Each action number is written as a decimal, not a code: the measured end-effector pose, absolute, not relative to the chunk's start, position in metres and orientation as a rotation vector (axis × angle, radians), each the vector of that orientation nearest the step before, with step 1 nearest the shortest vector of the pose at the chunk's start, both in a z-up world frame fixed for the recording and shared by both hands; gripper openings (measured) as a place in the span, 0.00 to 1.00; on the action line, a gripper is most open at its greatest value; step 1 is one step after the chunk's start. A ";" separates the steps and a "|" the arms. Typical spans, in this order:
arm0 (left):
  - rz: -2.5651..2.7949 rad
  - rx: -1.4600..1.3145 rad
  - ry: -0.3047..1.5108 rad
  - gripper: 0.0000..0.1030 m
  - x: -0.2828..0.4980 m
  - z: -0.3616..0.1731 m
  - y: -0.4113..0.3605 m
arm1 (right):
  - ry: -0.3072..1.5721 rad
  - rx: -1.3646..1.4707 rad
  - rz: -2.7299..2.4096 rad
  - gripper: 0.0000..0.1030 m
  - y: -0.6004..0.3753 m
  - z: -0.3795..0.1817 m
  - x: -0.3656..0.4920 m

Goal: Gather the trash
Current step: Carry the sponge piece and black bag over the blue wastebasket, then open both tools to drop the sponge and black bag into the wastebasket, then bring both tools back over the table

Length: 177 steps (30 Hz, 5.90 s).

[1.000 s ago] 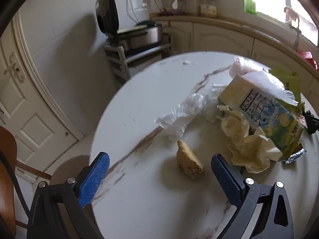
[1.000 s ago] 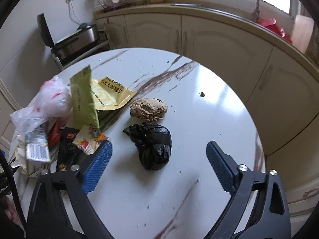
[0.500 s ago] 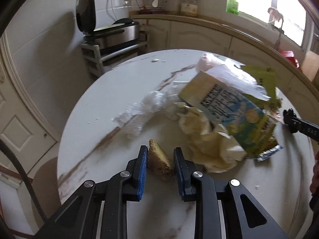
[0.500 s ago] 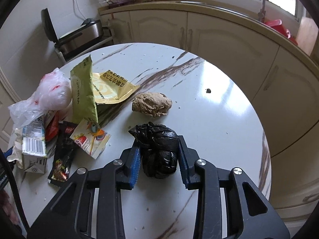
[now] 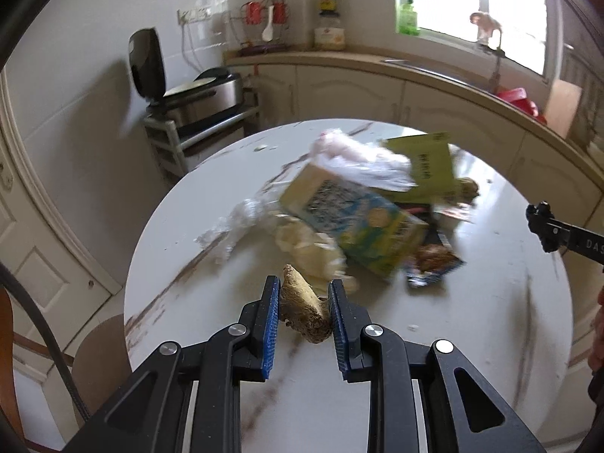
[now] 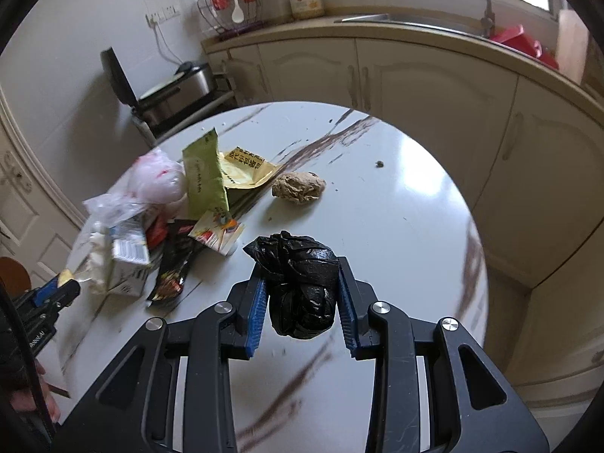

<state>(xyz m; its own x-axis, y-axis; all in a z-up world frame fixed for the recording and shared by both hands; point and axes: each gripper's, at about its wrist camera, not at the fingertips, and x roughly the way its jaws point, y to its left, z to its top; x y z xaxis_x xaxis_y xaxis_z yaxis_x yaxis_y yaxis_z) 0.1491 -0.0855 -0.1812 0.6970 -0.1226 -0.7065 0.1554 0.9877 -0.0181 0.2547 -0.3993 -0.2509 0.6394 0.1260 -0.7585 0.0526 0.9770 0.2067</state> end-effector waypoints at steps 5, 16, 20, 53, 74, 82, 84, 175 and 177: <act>-0.215 0.068 0.738 0.21 0.118 -0.157 -0.115 | 0.838 0.243 0.038 0.31 -0.415 -0.237 0.224; -0.407 0.096 0.647 0.21 0.074 -0.119 -0.195 | 0.756 0.275 -0.022 0.31 -0.462 -0.203 0.161; -0.468 0.101 0.641 0.21 0.073 -0.111 -0.224 | 0.735 0.287 -0.063 0.31 -0.485 -0.194 0.141; -0.863 0.384 0.879 0.21 0.130 -0.275 -0.516 | 1.105 0.656 -0.388 0.31 -0.678 -0.410 0.055; -0.805 0.439 1.114 0.52 0.203 -0.361 -0.578 | 1.249 0.775 -0.353 0.40 -0.687 -0.498 0.073; -0.785 0.439 1.086 0.66 0.202 -0.365 -0.582 | 1.228 0.786 -0.376 0.82 -0.686 -0.499 0.069; -0.778 0.440 1.069 0.69 0.200 -0.365 -0.581 | 1.218 0.773 -0.392 0.93 -0.684 -0.495 0.068; 0.024 -0.018 0.429 1.00 0.001 -0.102 -0.115 | 0.537 0.074 0.051 1.00 -0.298 -0.118 0.175; 0.022 -0.019 0.448 1.00 0.011 -0.106 -0.112 | 0.555 0.071 0.047 1.00 -0.300 -0.124 0.181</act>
<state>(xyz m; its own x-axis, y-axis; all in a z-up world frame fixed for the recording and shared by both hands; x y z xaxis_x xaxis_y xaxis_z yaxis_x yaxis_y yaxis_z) 0.0108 -0.1122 -0.1058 0.9012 0.0175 -0.4330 -0.0258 0.9996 -0.0134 0.1808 -0.3000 -0.1242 0.8491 0.0632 -0.5245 -0.0250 0.9965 0.0797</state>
